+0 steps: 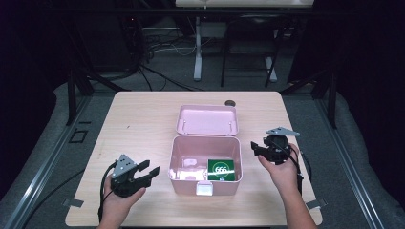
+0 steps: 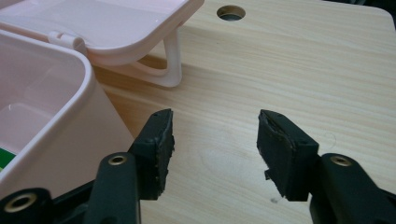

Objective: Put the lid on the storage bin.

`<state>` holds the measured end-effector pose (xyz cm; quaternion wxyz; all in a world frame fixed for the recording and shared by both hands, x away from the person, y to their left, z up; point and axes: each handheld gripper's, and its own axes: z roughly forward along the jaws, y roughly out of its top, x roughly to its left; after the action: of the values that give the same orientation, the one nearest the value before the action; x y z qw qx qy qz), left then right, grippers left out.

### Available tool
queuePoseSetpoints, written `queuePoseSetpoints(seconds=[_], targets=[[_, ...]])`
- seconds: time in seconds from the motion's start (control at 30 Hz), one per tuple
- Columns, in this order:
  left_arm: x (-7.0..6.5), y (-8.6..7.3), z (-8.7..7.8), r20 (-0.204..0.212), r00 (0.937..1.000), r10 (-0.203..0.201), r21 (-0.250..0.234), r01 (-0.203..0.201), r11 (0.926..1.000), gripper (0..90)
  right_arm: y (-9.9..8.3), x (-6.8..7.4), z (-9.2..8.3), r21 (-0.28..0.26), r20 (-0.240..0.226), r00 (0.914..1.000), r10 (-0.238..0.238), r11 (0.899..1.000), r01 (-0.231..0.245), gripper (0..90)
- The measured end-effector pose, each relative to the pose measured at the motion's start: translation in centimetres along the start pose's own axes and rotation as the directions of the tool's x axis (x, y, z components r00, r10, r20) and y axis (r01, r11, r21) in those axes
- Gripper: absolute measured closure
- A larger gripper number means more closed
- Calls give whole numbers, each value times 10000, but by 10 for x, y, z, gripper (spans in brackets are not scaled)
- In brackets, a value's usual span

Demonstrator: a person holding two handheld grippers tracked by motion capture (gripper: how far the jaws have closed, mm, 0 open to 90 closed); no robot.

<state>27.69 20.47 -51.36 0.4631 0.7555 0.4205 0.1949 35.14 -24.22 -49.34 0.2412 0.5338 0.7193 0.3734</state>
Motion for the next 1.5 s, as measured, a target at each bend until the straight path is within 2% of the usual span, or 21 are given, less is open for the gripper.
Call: queuePoseSetpoints(seconds=[0.03, 0.07, 0.17, 0.23, 0.3, 0.47, 0.5, 0.53, 0.7, 0.8, 0.83, 0.93, 1.07, 1.1, 1.2, 1.23, 1.27, 1.5], targets=[[0, 0, 1, 35, 10000, -36, 46, 35, 10000, 517, 0, 0, 0, 57, -26, 10000, 10, 10000, -9, 444], [0, 0, 1, 62, 10000, -76, 73, 76, 9999, 518, 0, -1, -1, 364, -114, 9999, 50, 9993, -45, 446], [0, -1, 3, 96, 9999, -72, 158, 71, 9998, 522, -2, -1, 1, 275, -592, 9974, 403, 9989, -388, 453], [-1, -1, 4, 107, 9999, -63, 171, 61, 9998, 522, -2, -1, 1, 189, -512, 9981, 352, 9992, -343, 455], [-1, -1, 5, 62, 9999, -80, 181, 79, 9998, 527, -2, -1, -1, 377, -610, 9974, 396, 9986, -374, 456], [-1, 0, 4, 55, 9999, -114, 279, 113, 9995, 531, -1, 0, 0, 257, -819, 9953, 510, 9985, -491, 497], [-1, 0, 4, 24, 9999, -156, 217, 156, 9996, 531, 0, 1, -2, 446, -875, 9952, 449, 9982, -411, 505], [-1, 2, 3, 5, 9999, -125, 182, 125, 9998, 535, 2, 3, -3, 307, -986, 9937, 526, 9983, -498, 511], [-1, 5, 2, 31, 10000, -83, 138, 83, 9999, 557, 9, 8, -6, 298, -1140, 9921, 524, 9983, -493, 527], [0, 6, 2, 55, 9998, -165, 159, 165, 9997, 562, 12, 10, -6, 356, -1199, 9918, 437, 9986, -396, 533], [0, 7, 3, 37, 9999, -158, 154, 157, 9998, 564, 14, 11, -7, 597, -1153, 9922, 465, 9974, -398, 533], [0, 8, 3, 45, 9998, -212, 146, 212, 9997, 564, 18, 12, -4, 578, -1273, 9901, 591, 9970, -520, 528], [-2, 14, 2, 138, 9996, -258, 75, 257, 9996, 565, 22, 12, -5, 668, -1446, 9877, 593, 9965, -501, 537], [-4, 19, 2, 216, 9994, -260, 22, 260, 9997, 571, 25, 12, -5, 678, -1476, 9869, 658, 9961, -563, 549], [-8, 29, 4, 261, 9995, -202, -39, 203, 9998, 579, 32, 10, -9, 1005, -1433, 9870, 728, 9932, -587, 558], [-8, 31, 5, 318, 9993, -184, 6, 184, 9998, 579, 34, 10, -8, 813, -1438, 9867, 755, 9946, -642, 559], [-10, 34, 6, 341, 9993, -162, 41, 161, 9999, 579, 36, 10, -8, 875, -1409, 9865, 832, 9936, -713, 561], [-15, 51, 12, 623, 9980, 41, 137, -49, 9999, 528, 53, 9, -7, 1067, -1443, 9835, 1087, 9899, -938, 570]])
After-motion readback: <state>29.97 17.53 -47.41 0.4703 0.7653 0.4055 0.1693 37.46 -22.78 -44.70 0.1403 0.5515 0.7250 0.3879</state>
